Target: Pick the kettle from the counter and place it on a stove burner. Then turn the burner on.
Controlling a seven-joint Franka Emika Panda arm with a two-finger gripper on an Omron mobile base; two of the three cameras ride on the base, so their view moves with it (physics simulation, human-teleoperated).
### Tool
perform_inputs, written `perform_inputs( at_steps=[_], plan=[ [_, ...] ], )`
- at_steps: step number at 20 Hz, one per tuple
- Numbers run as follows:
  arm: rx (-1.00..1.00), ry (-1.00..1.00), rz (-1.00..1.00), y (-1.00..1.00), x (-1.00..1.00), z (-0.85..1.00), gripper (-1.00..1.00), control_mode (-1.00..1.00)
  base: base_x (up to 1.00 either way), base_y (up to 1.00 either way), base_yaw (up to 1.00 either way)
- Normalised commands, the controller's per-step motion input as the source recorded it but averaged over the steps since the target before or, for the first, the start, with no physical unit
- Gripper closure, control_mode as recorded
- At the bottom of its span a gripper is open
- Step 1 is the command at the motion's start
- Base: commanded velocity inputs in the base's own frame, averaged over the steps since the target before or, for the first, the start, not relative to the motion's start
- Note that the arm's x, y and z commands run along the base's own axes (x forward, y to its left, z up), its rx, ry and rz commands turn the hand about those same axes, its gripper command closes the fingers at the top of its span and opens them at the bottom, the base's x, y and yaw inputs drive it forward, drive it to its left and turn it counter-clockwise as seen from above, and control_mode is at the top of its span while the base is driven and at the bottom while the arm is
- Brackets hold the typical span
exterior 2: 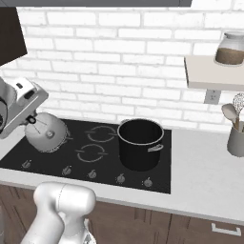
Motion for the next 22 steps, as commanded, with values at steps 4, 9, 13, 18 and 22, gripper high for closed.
perform_inputs(
  at_steps=[4,9,13,18,22],
  plan=[
    [0.0,0.18,0.12,0.24,0.97,-0.26,1.0,-1.0,0.0,0.0,0.0],
    [0.0,0.18,0.17,0.08,0.94,-0.53,1.0,-1.0,0.0,0.0,0.0],
    [0.0,0.14,0.19,0.19,0.44,-0.35,1.0,-1.0,0.0,0.0,0.0],
    [0.0,0.06,0.21,0.24,0.21,-0.29,1.0,-1.0,0.0,0.0,0.0],
    [-0.04,0.0,0.12,0.37,0.09,-0.2,1.0,-1.0,0.0,0.0,0.0]
  ],
)
